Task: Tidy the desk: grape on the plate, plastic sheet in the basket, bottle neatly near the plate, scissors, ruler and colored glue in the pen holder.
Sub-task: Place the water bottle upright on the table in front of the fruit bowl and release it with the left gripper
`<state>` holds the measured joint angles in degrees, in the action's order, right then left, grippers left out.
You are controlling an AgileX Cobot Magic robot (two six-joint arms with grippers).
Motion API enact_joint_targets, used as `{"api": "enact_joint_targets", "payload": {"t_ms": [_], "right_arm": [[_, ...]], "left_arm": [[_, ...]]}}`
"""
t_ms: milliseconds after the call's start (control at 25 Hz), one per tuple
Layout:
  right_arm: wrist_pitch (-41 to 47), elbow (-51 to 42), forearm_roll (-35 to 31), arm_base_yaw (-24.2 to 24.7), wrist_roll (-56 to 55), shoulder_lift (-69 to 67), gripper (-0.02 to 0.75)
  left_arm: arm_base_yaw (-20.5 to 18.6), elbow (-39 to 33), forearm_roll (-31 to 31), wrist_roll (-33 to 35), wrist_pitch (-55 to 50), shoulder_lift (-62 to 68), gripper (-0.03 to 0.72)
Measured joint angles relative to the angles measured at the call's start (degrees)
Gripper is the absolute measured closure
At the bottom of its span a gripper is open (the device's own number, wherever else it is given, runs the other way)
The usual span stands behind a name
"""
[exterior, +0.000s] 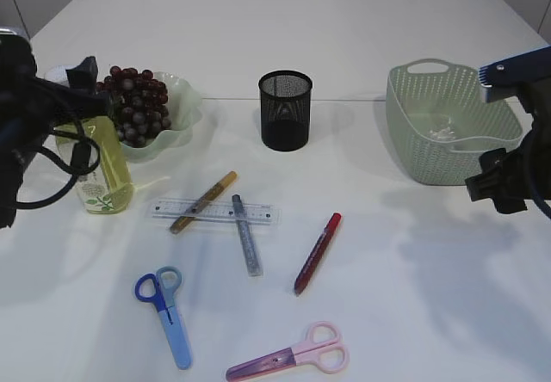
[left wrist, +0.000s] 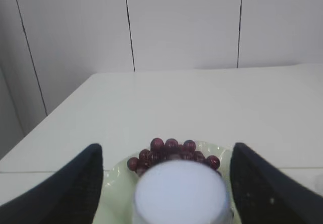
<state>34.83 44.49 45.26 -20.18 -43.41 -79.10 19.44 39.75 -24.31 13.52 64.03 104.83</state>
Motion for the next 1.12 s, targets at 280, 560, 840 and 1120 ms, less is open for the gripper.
{"api": "enact_joint_targets", "payload": {"t_ms": [280, 560, 840, 1120], "right_arm": [[2.13, 0.00, 0.11, 0.00, 2.32, 0.00, 0.163], [11.39, 0.00, -2.32, 0.00, 11.73, 0.00, 0.163], [25.46, 5.03, -27.24, 0.00, 34.87, 0.00, 0.163], [33.91, 10.68, -47.73, 0.00, 45.31, 0.21, 0.163]], "left_arm": [[0.00, -0.13, -0.23, 3.79, -8.24, -7.61, 0.125], [0.00, -0.37, -0.40, 4.39, -15.78, -14.88, 0.154], [0.00, -0.37, 0.36, 4.49, -23.72, -22.08, 0.157], [0.00, -0.59, 0.89, 4.49, -38.46, -30.09, 0.158]]}}
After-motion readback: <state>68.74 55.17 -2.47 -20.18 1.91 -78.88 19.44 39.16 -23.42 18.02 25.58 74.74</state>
